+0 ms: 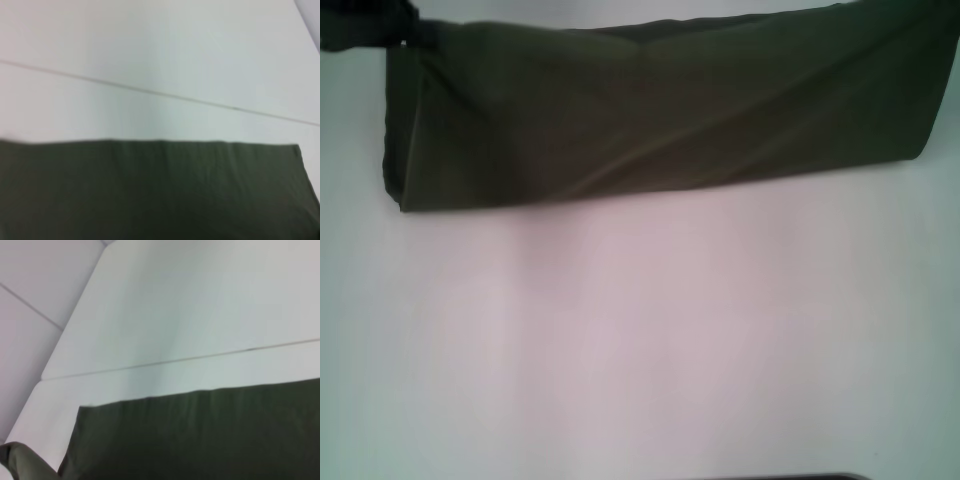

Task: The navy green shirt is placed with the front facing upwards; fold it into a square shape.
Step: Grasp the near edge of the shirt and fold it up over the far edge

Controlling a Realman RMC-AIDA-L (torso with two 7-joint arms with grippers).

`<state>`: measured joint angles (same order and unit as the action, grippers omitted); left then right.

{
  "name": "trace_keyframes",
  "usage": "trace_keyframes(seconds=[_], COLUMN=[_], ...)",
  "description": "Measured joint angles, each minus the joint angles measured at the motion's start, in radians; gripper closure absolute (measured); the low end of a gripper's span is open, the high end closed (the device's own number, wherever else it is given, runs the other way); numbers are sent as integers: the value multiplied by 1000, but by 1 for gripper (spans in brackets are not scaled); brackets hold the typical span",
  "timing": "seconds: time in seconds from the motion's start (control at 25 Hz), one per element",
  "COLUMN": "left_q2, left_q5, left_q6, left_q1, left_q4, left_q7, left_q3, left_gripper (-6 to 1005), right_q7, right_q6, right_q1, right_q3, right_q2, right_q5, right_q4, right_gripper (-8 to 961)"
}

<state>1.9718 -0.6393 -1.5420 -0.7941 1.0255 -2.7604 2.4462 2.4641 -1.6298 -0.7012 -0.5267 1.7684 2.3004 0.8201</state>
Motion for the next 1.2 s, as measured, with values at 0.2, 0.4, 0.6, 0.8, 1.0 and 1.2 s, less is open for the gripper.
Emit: trace_keyframes(seconds=[0.2,0.4,0.6,0.8,1.0,1.2], left_q2=[6,14,52,72,76,80], left_q5=[0,4,39,73,75,75], left_q6=[101,237,355,421,465,497], left_q1=[-28,-38,-37,-39,-46,-58], left_q4=[-41,-116,-140,-158,-163,-179], left_q7=[-8,-13,-14,-15,-15,-16], left_q3=[-21,-73,-86,-92,-93,-93], left_gripper=[974,974,975,975,975,975], right_q7=[-5,-22,-59,-99,-98,-96], right_q6=[67,182,303,436,602,666], right_q1=[3,6,8,7,-14,-42], right_q3=[9,-2,-2,-28,-137,-178], right_q2=[14,59,110,157,180,166], right_q5=[-10,-16,-17,-11,-7,-6], right_q4=[4,4,0,-14,-52,-106], right_gripper=[952,952,952,952,952,952])
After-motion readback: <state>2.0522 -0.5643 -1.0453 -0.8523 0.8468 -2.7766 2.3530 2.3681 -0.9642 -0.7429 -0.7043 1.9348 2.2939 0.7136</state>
